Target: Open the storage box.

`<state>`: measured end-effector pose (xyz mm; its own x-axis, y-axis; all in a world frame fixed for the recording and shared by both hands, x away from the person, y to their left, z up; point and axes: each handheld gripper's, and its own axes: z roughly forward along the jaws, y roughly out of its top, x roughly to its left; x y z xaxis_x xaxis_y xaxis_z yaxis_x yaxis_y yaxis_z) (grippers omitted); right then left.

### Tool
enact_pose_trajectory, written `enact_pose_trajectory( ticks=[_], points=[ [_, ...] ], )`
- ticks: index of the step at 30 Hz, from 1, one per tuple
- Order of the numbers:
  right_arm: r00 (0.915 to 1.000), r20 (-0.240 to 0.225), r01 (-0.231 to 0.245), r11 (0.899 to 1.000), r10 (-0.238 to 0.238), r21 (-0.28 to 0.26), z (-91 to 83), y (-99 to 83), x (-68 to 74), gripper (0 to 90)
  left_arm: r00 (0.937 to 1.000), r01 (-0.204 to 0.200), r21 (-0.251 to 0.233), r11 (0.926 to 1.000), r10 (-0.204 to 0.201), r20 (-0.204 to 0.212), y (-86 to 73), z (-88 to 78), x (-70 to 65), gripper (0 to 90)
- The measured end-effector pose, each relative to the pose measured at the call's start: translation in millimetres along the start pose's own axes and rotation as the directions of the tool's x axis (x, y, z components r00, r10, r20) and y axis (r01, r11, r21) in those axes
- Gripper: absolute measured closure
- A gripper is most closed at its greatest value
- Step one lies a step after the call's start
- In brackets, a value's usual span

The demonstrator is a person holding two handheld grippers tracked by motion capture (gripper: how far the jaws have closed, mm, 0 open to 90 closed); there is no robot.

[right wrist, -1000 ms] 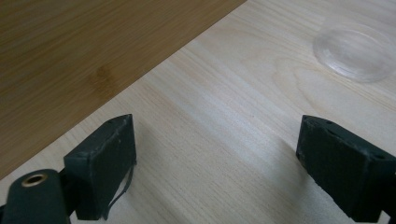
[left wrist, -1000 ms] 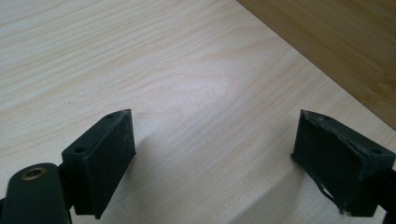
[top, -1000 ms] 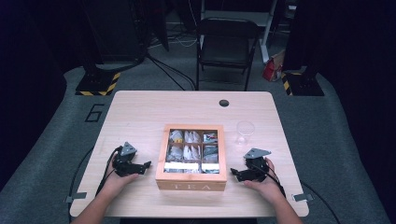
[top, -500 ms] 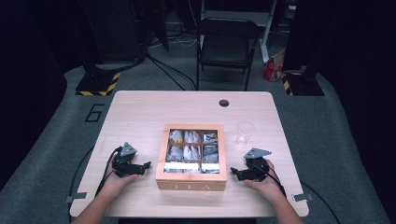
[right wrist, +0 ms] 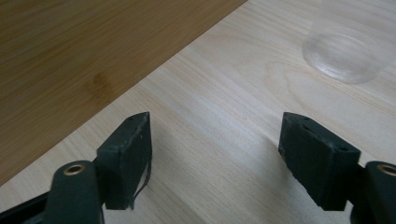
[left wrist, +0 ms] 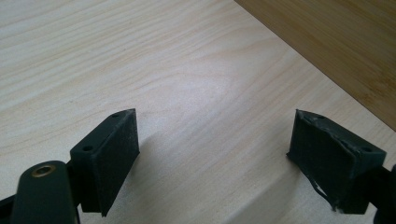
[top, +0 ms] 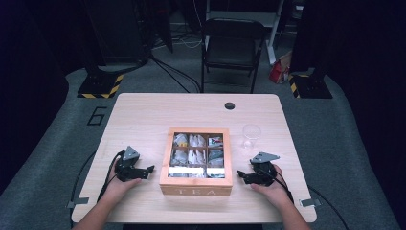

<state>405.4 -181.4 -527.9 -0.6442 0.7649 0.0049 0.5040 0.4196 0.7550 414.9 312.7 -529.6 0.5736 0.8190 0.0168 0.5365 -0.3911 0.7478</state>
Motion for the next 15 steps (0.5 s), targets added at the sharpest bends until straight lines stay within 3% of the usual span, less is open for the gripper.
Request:
enact_pose_trajectory(
  ticks=[5, 6, 10, 12, 13, 15],
  points=[
    [0.9999, -0.011, -0.007, 1.000, 0.007, 0.005, -2.1, 1.2, -2.0, 35.4, 1.0000, 0.003, 0.020, 0.9998, -0.003, 0.007, 1.5, -3.3, 1.9, 23.2],
    [0.9999, -0.012, 0.004, 1.000, -0.004, 0.019, -3.7, 1.4, -1.6, 37.8, 0.9996, 0.022, 0.019, 0.9996, -0.023, 0.018, 1.5, -3.8, 2.7, 23.8],
    [0.9998, -0.012, -0.018, 0.999, 0.018, 0.036, -6.0, 4.2, 0.8, 39.6, 0.9989, 0.034, 0.041, 0.9986, -0.035, 0.030, 1.6, -9.3, 3.5, 27.3],
    [0.9999, -0.009, -0.005, 0.999, 0.005, 0.033, -9.5, 9.2, 3.2, 41.1, 0.9983, 0.041, 0.050, 0.9979, -0.043, 0.038, 2.5, -13.8, 2.7, 32.7],
    [0.9999, -0.009, -0.005, 0.999, 0.005, 0.033, -9.5, 9.2, 3.2, 41.1, 0.9958, 0.060, 0.044, 0.9972, -0.063, 0.067, 4.8, -18.7, 2.3, 32.7],
    [1.0000, -0.010, -0.001, 1.000, 0.001, 0.017, -13.6, 12.8, 5.7, 41.7, 0.9960, 0.060, 0.026, 0.9978, -0.062, 0.065, 8.1, -25.2, 0.8, 33.7]
  ],
)
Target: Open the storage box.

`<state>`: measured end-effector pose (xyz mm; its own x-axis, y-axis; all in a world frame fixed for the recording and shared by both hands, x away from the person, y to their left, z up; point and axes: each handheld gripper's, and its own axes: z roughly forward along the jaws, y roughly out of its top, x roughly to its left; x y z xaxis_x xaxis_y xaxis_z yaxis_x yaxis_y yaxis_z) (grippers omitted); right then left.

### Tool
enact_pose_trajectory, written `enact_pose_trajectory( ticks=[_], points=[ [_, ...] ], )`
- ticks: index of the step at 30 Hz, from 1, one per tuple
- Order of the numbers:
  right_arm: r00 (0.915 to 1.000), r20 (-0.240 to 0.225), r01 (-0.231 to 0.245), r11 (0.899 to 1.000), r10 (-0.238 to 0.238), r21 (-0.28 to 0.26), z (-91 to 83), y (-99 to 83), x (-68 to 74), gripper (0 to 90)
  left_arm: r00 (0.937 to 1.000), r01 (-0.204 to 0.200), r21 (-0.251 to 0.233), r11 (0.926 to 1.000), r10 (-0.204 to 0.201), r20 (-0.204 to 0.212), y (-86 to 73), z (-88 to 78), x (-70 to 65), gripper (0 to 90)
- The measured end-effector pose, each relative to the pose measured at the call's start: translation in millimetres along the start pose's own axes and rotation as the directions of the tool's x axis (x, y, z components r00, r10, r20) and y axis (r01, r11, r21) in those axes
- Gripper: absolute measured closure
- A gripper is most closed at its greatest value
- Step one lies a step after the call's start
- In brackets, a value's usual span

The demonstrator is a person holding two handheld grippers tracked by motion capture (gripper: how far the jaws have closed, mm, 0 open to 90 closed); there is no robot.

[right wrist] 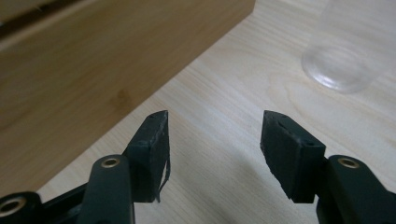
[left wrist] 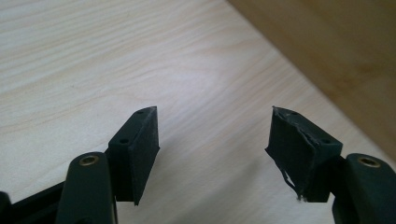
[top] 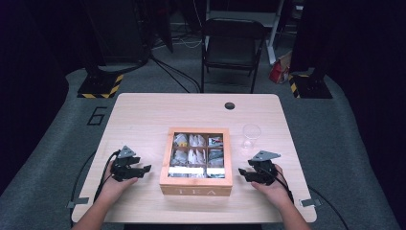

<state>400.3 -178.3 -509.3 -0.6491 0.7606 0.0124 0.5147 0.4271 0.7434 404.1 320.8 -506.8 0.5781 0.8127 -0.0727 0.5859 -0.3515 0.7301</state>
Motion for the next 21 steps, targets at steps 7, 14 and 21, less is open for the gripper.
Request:
enact_pose_trajectory(
  ticks=[7, 14, 21],
  points=[
    [0.9999, 0.005, 0.013, 1.000, -0.013, 0.011, -12.8, 9.2, 3.2, 43.9, 0.9995, -0.033, -0.004, 0.9994, 0.033, 0.000, 11.1, -18.3, -5.1, 37.4],
    [1.0000, -0.002, 0.008, 1.000, -0.008, 0.012, -26.1, 15.2, 5.9, 44.6, 0.9997, 0.004, -0.041, 0.9991, -0.003, 0.025, 20.1, -31.8, -9.3, 37.0],
    [0.9998, -0.014, -0.015, 1.000, 0.014, -0.026, -37.5, 22.4, 14.6, 44.4, 0.9998, 0.009, -0.036, 0.9993, -0.008, 0.016, 23.2, -37.3, -19.6, 34.6]
  ],
)
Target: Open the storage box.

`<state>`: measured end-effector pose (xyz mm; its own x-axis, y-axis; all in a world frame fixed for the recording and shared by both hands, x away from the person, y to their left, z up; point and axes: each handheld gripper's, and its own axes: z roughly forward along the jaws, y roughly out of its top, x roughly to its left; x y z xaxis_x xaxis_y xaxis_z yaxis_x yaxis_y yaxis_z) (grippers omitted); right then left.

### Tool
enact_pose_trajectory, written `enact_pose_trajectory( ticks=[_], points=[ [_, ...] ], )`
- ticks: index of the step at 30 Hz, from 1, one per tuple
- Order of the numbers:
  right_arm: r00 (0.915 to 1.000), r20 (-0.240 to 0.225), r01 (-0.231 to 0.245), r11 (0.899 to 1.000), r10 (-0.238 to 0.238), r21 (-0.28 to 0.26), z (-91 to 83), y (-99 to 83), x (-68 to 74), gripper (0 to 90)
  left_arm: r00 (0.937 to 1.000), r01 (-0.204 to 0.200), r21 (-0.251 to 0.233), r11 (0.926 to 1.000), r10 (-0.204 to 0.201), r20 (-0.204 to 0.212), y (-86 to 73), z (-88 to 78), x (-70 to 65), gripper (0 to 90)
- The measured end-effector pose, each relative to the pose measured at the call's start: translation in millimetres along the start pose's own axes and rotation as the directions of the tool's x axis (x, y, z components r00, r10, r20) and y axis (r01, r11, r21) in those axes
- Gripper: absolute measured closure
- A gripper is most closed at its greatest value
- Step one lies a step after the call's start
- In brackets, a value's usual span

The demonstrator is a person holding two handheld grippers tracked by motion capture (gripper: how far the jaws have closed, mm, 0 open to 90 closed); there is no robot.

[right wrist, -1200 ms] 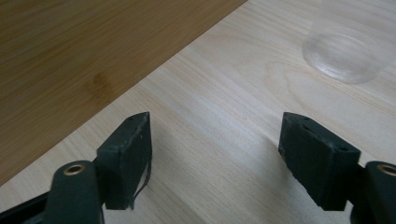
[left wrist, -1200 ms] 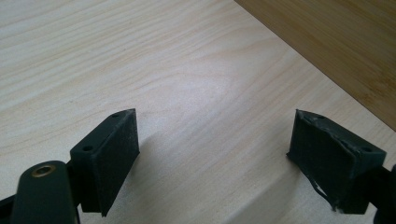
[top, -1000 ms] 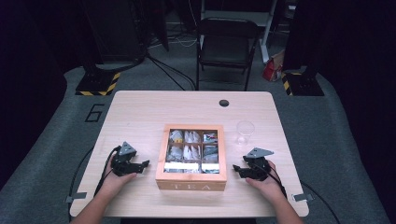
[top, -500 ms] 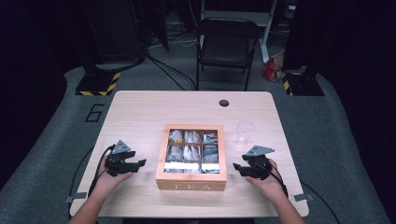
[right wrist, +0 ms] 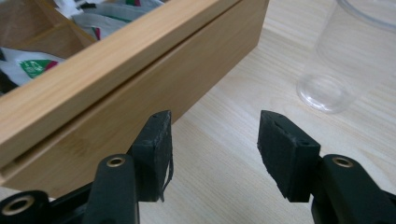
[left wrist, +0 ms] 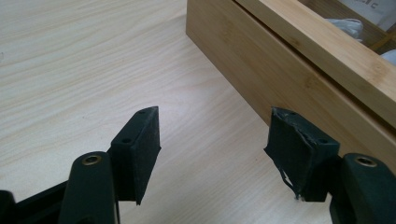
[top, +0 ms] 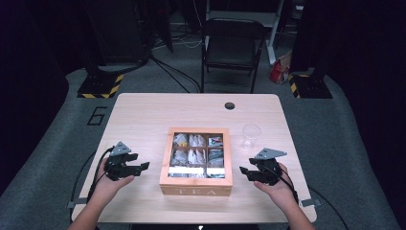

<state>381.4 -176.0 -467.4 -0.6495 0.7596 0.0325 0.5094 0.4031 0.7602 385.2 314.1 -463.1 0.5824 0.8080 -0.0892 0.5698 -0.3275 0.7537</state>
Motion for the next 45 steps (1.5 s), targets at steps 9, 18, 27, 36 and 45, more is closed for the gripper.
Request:
enact_pose_trajectory(
  ticks=[9, 18, 27, 36, 45],
  points=[
    [0.9997, -0.023, -0.004, 0.999, 0.003, -0.034, -10.6, 2.0, 10.5, 45.1, 0.9987, -0.042, -0.018, 0.9990, 0.042, 0.029, -0.1, -16.5, -14.8, 39.8],
    [0.9978, -0.063, 0.019, 0.998, -0.022, -0.055, -21.3, 2.5, 27.3, 47.2, 0.9969, -0.058, -0.049, 0.9971, 0.061, 0.051, -4.2, -36.4, -31.8, 43.7],
    [0.9958, -0.076, 0.046, 0.997, -0.050, -0.057, -32.9, 3.8, 39.6, 49.6, 0.9941, -0.077, -0.060, 0.9952, 0.081, 0.072, -6.8, -45.0, -44.1, 45.5],
    [0.9927, -0.108, 0.046, 0.996, -0.054, -0.071, -40.6, -2.7, 49.9, 50.3, 0.9856, -0.147, -0.041, 0.9883, 0.150, 0.078, -12.9, -43.0, -61.3, 47.1],
    [0.9919, -0.117, 0.043, 0.997, -0.050, -0.064, -36.2, -9.2, 55.0, 50.4, 0.9837, -0.141, -0.050, 0.9888, 0.145, 0.106, -17.1, -37.0, -67.5, 47.8]
  ],
)
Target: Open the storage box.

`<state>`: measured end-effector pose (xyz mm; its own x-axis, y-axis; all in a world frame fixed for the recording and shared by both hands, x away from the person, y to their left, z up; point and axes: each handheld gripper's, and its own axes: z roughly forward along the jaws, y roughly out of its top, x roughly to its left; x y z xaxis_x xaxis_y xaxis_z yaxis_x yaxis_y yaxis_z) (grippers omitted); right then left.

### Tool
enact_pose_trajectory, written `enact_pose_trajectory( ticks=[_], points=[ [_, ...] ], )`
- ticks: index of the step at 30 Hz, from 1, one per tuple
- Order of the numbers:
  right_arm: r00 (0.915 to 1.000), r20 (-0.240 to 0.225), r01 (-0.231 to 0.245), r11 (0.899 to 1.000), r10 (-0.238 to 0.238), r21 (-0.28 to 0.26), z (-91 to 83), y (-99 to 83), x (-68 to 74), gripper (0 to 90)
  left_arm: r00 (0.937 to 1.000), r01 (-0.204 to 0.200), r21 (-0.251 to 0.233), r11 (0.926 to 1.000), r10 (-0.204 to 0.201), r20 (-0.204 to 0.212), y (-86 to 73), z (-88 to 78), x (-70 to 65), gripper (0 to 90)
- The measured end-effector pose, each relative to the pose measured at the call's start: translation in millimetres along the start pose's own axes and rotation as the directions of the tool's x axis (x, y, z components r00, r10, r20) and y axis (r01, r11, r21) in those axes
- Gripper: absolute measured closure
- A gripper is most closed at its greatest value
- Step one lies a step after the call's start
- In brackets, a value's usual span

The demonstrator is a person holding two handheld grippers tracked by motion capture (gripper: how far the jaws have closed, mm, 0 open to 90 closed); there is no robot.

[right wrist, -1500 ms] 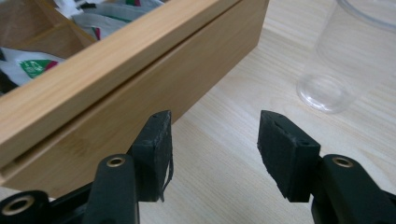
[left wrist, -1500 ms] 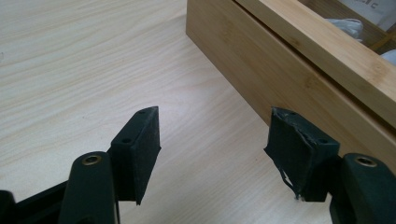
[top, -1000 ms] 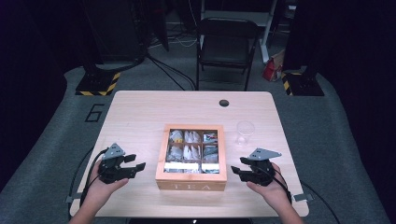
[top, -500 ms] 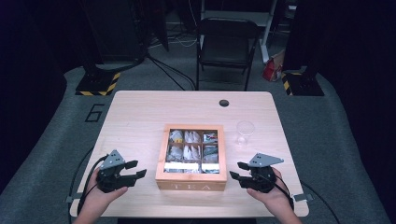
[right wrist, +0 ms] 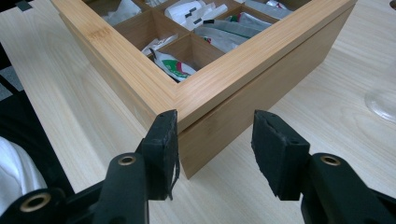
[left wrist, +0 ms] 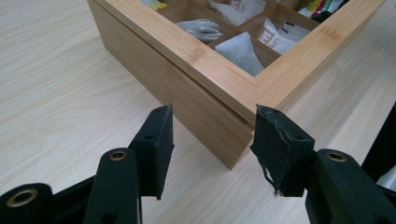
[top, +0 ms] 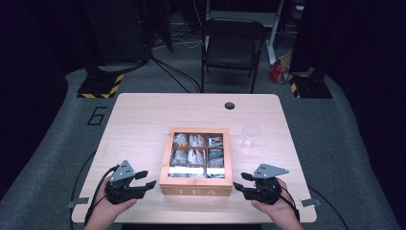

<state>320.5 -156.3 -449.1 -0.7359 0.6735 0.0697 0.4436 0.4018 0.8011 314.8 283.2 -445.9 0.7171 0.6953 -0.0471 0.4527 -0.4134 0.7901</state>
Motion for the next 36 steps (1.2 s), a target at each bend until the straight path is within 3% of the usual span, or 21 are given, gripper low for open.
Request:
enact_pose_trajectory(
  ticks=[4, 12, 23, 31, 36],
  points=[
    [1.0000, -0.001, 0.010, 1.000, -0.010, 0.003, 3.6, -3.5, 2.2, 50.7, 0.9999, -0.004, 0.005, 1.0000, 0.004, 0.013, -3.6, 2.2, -2.9, 48.3],
    [0.9993, -0.023, -0.031, 0.999, 0.030, -0.024, 3.4, -11.9, 1.4, 50.7, 0.9989, 0.000, 0.004, 1.0000, 0.000, 0.047, -8.7, 9.5, -7.5, 50.4],
    [0.9985, -0.044, 0.034, 0.999, -0.033, 0.019, 17.9, -15.6, 12.2, 52.5, 0.9982, -0.008, 0.010, 0.9999, 0.008, 0.059, -10.5, 16.9, -10.9, 55.5],
    [0.9978, -0.047, 0.049, 0.998, -0.047, 0.030, 23.8, -15.7, 13.7, 55.8, 0.9974, -0.027, 0.036, 0.9990, 0.024, 0.067, -11.0, 23.2, -13.5, 60.2],
    [0.9978, -0.042, 0.053, 0.998, -0.052, 0.027, 25.0, -15.3, 15.1, 57.8, 0.9979, -0.028, 0.027, 0.9992, 0.026, 0.059, -9.6, 24.9, -15.1, 62.9]
  ],
)
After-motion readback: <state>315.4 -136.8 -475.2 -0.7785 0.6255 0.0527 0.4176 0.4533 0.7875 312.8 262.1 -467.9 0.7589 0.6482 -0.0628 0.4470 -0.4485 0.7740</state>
